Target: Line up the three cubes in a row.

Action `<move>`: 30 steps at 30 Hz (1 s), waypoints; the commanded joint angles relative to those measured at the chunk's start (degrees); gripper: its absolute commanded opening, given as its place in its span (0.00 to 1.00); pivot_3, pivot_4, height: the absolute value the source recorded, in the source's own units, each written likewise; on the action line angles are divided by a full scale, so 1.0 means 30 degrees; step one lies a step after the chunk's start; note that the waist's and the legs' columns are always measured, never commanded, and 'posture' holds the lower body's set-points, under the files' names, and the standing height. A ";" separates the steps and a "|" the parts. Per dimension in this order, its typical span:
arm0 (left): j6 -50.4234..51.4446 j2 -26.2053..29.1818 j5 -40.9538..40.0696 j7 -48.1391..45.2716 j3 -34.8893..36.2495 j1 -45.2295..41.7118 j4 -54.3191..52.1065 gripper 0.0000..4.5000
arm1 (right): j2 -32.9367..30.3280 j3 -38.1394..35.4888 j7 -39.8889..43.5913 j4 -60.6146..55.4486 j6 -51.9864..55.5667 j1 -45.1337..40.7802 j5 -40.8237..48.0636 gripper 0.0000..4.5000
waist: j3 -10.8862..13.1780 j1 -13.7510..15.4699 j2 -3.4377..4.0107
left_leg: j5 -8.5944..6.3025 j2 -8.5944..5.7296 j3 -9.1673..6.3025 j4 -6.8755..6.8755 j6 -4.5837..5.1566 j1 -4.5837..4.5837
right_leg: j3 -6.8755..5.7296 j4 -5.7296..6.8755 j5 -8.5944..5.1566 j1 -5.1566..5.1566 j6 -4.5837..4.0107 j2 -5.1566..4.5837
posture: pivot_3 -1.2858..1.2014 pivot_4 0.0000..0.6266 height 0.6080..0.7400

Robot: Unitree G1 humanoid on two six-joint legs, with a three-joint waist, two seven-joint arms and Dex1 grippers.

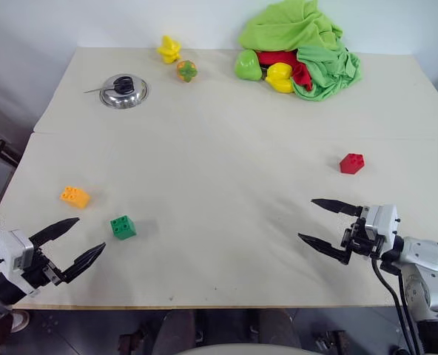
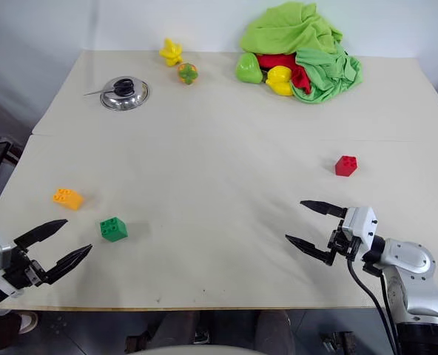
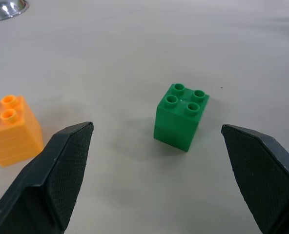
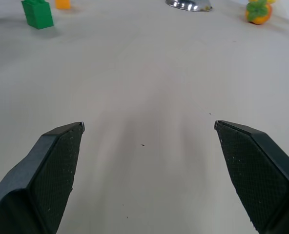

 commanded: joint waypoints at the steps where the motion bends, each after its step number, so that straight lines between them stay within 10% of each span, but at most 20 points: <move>1: -0.0054 0.0115 -0.0079 0.0025 -0.0011 0.0048 -0.0698 0.99 | 0.0080 -0.0803 -0.0900 -0.0829 -0.0193 0.0194 0.0152 1.00 | 0.0000 -0.0001 0.0000 | 0.0000 0.0000 0.0000 -0.0001 0.0000 0.0001 | 0.0001 0.0000 0.0000 -0.0001 0.0000 0.0000 | 0.52 0.24 1.00; 7: 0.6207 0.1829 -0.5159 0.1383 0.0165 -0.0836 -0.4598 0.99 | 0.1037 -0.4467 -0.5385 -0.0837 0.1272 0.1479 0.1605 1.00 | 0.0003 0.0258 -0.0001 | 0.0001 -0.0007 -0.0045 0.0005 0.0003 -0.0025 | -0.0002 0.0000 0.0000 0.0007 0.0000 -0.0007 | 0.52 0.24 1.00; 12: 0.6416 0.2351 -0.3474 0.1451 -0.4508 -0.4563 -0.6733 0.99 | 0.2297 -0.8161 -0.9434 0.1328 0.0042 0.3028 0.0499 1.00 | -0.0029 0.0548 0.0091 | 0.0007 -0.0062 -0.0063 0.0017 0.0012 -0.0012 | 0.0014 -0.0003 0.0004 0.0050 0.0005 -0.0020 | 0.52 0.24 1.00; 20: 0.5090 0.1017 -0.0816 0.1625 -0.7950 -0.8011 -0.5192 0.99 | 0.1735 -0.7103 -1.3418 -0.1902 0.4436 0.2836 -0.0694 1.00 | -0.0020 -0.0472 0.0177 | 0.0055 0.0030 0.0117 -0.0080 -0.0063 0.0071 | 0.0147 0.0011 0.0003 -0.0017 0.0005 0.0121 | 0.52 0.24 1.00; 30: 0.5485 0.0188 -0.0108 0.2046 -0.9587 -0.8951 -0.5783 0.99 | -0.1620 -0.3154 -1.7734 -0.0089 1.7638 -0.7183 -0.1051 1.00 | -0.0018 -0.0166 0.0174 | 0.0086 0.0028 0.0249 -0.0012 -0.0040 -0.0046 | 0.0360 0.0256 -0.0005 -0.0304 -0.0016 0.0091 | 0.52 0.24 1.00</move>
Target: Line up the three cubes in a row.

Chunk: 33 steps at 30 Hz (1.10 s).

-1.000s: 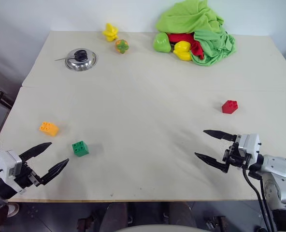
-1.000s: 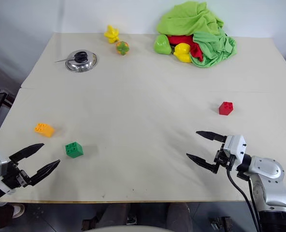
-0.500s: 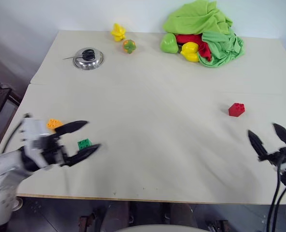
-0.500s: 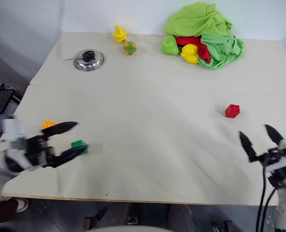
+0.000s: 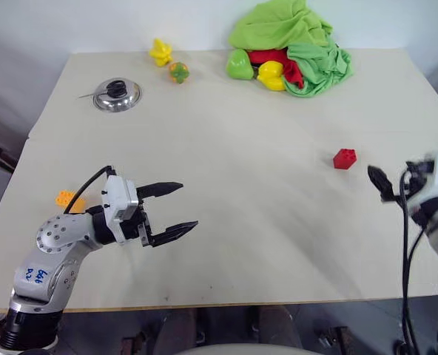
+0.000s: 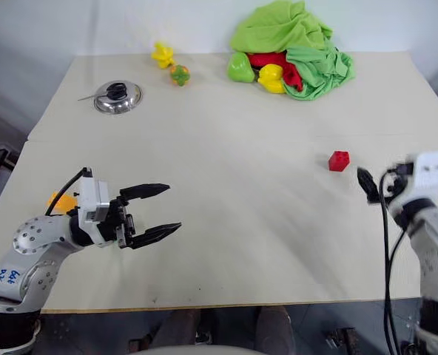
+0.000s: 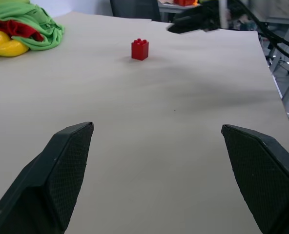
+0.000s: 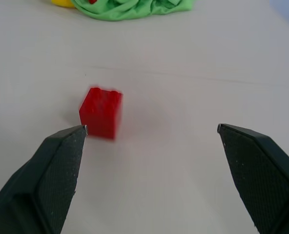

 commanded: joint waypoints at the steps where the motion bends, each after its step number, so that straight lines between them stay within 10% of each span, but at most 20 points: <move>1: 0.0094 -0.0108 0.0062 0.0203 -0.0215 -0.0233 -0.0619 0.99 | -0.0313 0.0811 -0.0946 0.1929 0.2225 -0.2147 -0.0753 1.00 | 0.0000 0.0174 0.0000 | 0.0001 -0.0010 0.0010 -0.0002 0.0004 -0.0007 | 0.0000 0.0001 -0.0001 -0.0012 0.0000 -0.0005 | 0.52 0.24 1.00; 10: -0.0377 -0.0229 0.0525 0.0402 -0.0036 0.0134 -0.0476 0.99 | 0.0581 0.2606 -0.0922 0.6685 0.2674 -0.6366 -0.2193 1.00 | -0.0001 0.0246 -0.0006 | -0.0005 -0.0045 0.0055 -0.0008 0.0038 -0.0036 | 0.0003 -0.0030 0.0011 -0.0025 0.0023 -0.0023 | 0.52 0.24 1.00; 33: -0.1065 -0.0197 0.0613 -0.0154 0.0402 0.0689 -0.0057 0.99 | 0.0023 0.1026 -0.0514 0.6225 0.2106 -0.5649 -0.2730 1.00 | -0.0013 0.0223 -0.0029 | -0.0005 -0.0036 0.0078 -0.0011 0.0037 -0.0036 | 0.0024 -0.0032 0.0011 -0.0036 0.0024 -0.0011 | 0.52 0.24 1.00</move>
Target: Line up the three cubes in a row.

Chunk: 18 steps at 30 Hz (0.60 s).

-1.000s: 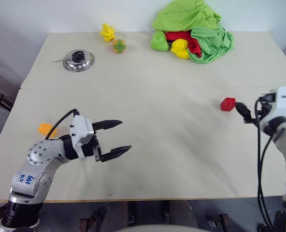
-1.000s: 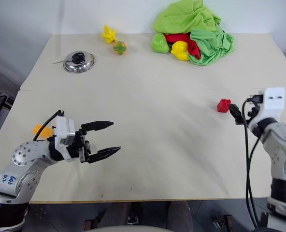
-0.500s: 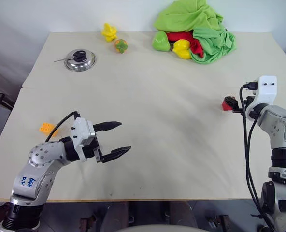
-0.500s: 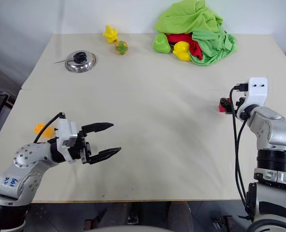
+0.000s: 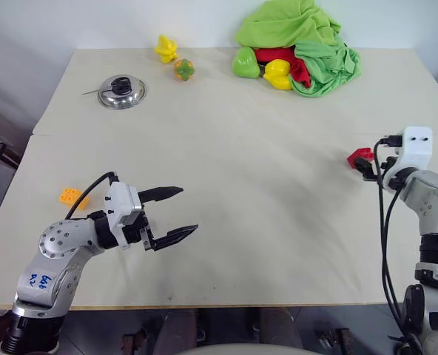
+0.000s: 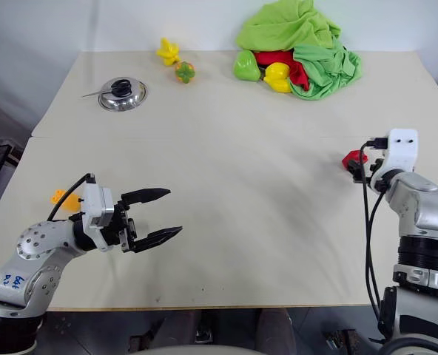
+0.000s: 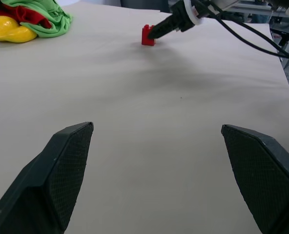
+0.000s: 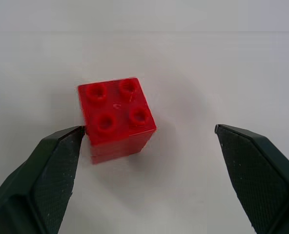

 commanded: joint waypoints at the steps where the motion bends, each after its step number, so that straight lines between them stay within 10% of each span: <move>1: -0.0378 0.0012 -0.0026 -0.0156 0.0257 -0.0093 -0.0078 0.99 | -0.0245 -0.0566 0.0362 -0.0727 -0.0088 0.0094 0.0179 1.00 | 0.0000 -0.0004 0.0000 | 0.0000 0.0003 0.0001 0.0000 0.0000 0.0001 | 0.0001 0.0000 0.0000 0.0000 0.0000 0.0002 | 0.52 0.24 1.00; 18: -0.0407 -0.0188 -0.0053 -0.0415 0.0090 -0.1015 0.0479 0.99 | 0.0100 0.0714 0.1127 0.0277 -0.1474 -0.0802 -0.0870 1.00 | 0.0001 -0.0018 -0.0001 | 0.0000 0.0003 0.0005 -0.0003 0.0000 0.0002 | 0.0004 0.0000 0.0000 -0.0003 0.0000 0.0004 | 0.52 0.24 1.00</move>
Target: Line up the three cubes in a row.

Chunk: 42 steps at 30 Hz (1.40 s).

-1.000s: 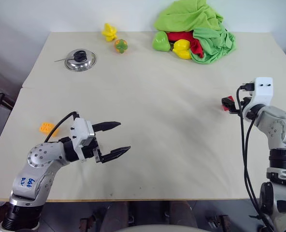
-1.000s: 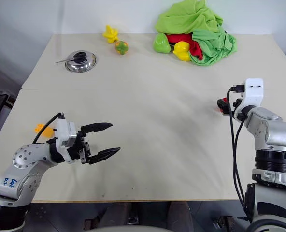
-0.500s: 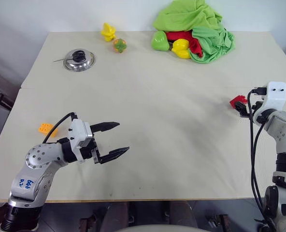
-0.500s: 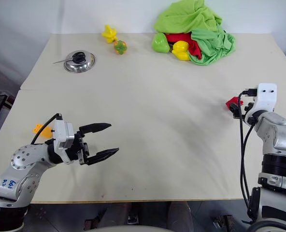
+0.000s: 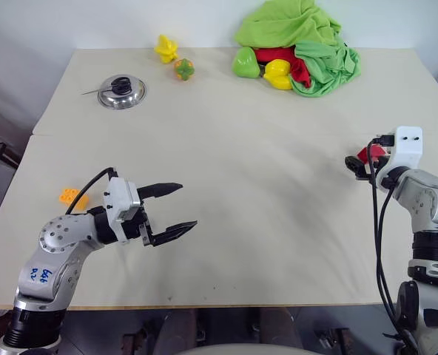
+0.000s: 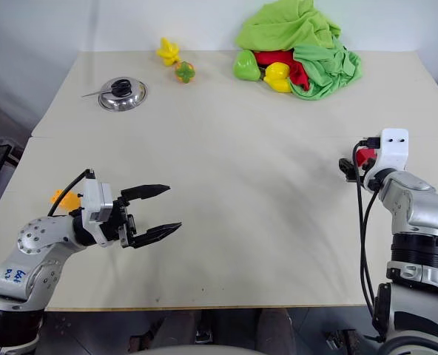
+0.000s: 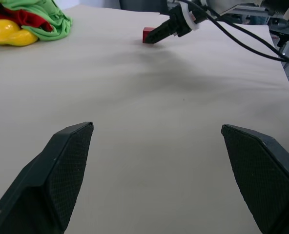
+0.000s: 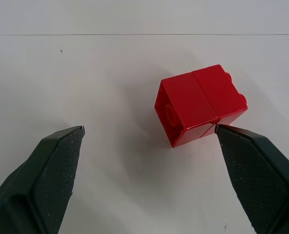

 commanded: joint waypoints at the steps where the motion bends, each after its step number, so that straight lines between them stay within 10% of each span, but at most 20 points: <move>1: -0.0304 -0.0143 -0.0045 0.0014 0.0080 -0.0080 -0.0268 0.99 | -0.0717 0.0098 0.0313 -0.1052 -0.1171 -0.0130 -0.0593 1.00 | 0.0002 -0.0008 0.0004 | 0.0000 0.0000 0.0001 -0.0001 0.0000 -0.0001 | 0.0000 -0.0001 0.0000 0.0000 0.0000 0.0000 | 0.52 0.24 1.00; 9: -0.0076 -0.0233 -0.0126 0.0252 0.0131 0.0030 -0.0479 1.00 | -0.0654 -0.0932 0.1624 -0.3412 -0.2097 -0.0272 0.0507 0.87 | 0.0004 0.0006 0.0003 | 0.0000 0.0004 0.0002 -0.0008 0.0000 0.0000 | 0.0002 -0.0003 0.0000 -0.0005 0.0002 0.0002 | 0.52 0.24 1.00; 21: 0.0134 -0.0494 0.0056 0.0259 -0.0757 -0.1117 -0.0136 1.00 | -0.1140 0.0313 0.1034 0.5738 -0.7795 -0.2512 -0.2641 0.02 | 0.0008 -0.0138 -0.0002 | 0.0001 -0.0002 0.0013 -0.0010 0.0000 0.0004 | 0.0001 -0.0003 0.0001 -0.0004 0.0002 0.0005 | 0.52 0.24 1.00; 42: -0.0146 -0.0694 0.0213 0.0301 -0.0866 -0.1194 0.0279 1.00 | 0.0767 0.1432 0.1580 0.1407 -0.6380 0.0718 -0.2724 0.02 | 0.0002 -0.0384 -0.0012 | 0.0002 0.0014 0.0004 -0.0019 -0.0001 0.0043 | 0.0015 -0.0003 0.0002 0.0031 0.0004 0.0007 | 0.52 0.24 1.00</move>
